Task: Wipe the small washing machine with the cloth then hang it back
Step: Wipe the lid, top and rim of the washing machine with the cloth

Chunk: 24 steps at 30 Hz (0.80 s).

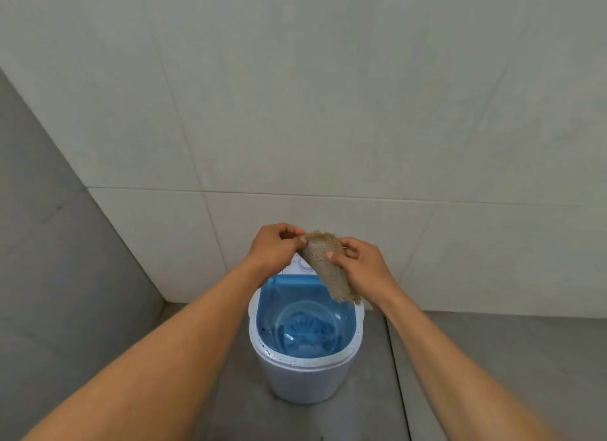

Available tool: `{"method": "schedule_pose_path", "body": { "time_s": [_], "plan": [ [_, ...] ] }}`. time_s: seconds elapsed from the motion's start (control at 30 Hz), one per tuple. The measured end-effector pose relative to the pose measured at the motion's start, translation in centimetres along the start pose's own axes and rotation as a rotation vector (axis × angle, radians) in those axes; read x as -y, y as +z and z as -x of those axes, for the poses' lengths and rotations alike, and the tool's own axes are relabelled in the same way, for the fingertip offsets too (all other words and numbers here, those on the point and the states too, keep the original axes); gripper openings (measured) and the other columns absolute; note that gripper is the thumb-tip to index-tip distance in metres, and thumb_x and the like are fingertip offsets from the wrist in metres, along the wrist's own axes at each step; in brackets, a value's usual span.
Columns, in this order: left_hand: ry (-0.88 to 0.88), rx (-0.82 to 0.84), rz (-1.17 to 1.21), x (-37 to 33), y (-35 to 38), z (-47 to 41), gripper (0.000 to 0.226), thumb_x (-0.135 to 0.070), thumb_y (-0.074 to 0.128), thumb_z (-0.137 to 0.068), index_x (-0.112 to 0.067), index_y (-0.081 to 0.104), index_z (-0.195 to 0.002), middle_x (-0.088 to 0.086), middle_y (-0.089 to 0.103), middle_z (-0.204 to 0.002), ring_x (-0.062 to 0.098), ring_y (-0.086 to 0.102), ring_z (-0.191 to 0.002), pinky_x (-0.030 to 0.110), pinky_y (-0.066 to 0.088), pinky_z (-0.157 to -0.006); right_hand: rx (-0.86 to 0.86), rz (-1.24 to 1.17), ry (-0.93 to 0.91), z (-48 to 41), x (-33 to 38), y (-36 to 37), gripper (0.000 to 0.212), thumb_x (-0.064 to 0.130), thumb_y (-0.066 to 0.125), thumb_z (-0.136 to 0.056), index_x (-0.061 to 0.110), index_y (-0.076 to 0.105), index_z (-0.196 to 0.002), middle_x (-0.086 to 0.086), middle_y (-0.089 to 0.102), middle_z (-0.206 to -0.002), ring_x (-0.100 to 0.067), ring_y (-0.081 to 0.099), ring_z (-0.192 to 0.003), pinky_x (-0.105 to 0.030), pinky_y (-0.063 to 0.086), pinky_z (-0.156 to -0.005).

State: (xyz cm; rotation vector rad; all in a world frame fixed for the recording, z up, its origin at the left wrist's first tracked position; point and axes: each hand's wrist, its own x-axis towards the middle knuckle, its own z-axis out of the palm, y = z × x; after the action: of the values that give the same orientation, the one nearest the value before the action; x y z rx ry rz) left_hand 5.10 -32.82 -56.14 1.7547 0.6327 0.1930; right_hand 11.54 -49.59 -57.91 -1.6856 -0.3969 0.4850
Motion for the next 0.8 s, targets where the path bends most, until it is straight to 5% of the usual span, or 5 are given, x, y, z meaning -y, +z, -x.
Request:
{"method": "schedule_pose_path", "body": {
  "time_s": [0.2,0.47,0.63,0.7,0.8],
  "plan": [
    [-0.043,-0.039,-0.201,9.0,0.8,-3.4,0.016,-0.023,0.063,-0.089,-0.024,0.068,-0.104,-0.002,0.069,-0.101,0.018,0.065,-0.086,0.028,0.052,-0.070,-0.036,0.266,0.053,-2.4,-7.6,2.6,0.017,0.021,0.064,-0.087,0.024,0.069,-0.104,0.010,0.074,-0.093,-0.008,0.069,-0.086,-0.041,0.056,-0.084],
    [0.133,0.048,-0.806,17.7,1.4,-5.3,0.050,-0.035,0.049,-0.095,-0.018,0.042,-0.142,0.008,0.045,-0.144,0.031,0.047,-0.126,0.045,0.044,-0.100,-0.153,1.064,-0.179,-4.2,-13.6,4.8,0.034,0.026,0.055,-0.091,0.022,0.056,-0.125,-0.010,0.067,-0.099,-0.033,0.060,-0.091,-0.035,0.043,-0.064],
    [0.132,0.030,-0.970,20.3,1.8,-5.2,0.059,-0.039,0.038,-0.101,-0.014,0.023,-0.152,0.015,0.022,-0.158,0.032,0.024,-0.143,0.045,0.026,-0.116,-0.021,1.170,-0.348,-4.8,-17.2,5.7,0.037,0.033,0.055,-0.093,0.014,0.057,-0.125,-0.008,0.061,-0.128,-0.032,0.054,-0.116,-0.045,0.045,-0.092],
    [0.173,0.009,-0.999,21.0,1.7,-4.8,0.058,-0.037,0.034,-0.102,-0.013,0.021,-0.153,0.015,0.020,-0.159,0.031,0.021,-0.145,0.044,0.022,-0.117,0.059,1.198,-0.380,-5.0,-18.5,5.7,0.046,0.028,0.047,-0.099,0.011,0.044,-0.141,-0.011,0.041,-0.150,-0.032,0.033,-0.141,-0.049,0.028,-0.113],
    [0.196,-0.001,-0.979,21.9,1.5,-4.4,0.057,-0.035,0.030,-0.103,-0.011,0.020,-0.153,0.014,0.020,-0.160,0.030,0.021,-0.146,0.047,0.023,-0.117,0.187,1.246,-0.385,-5.3,-19.8,5.9,0.054,0.027,0.031,-0.103,0.011,0.017,-0.153,-0.010,0.012,-0.161,-0.025,0.000,-0.150,-0.048,0.006,-0.120]
  ]
}}
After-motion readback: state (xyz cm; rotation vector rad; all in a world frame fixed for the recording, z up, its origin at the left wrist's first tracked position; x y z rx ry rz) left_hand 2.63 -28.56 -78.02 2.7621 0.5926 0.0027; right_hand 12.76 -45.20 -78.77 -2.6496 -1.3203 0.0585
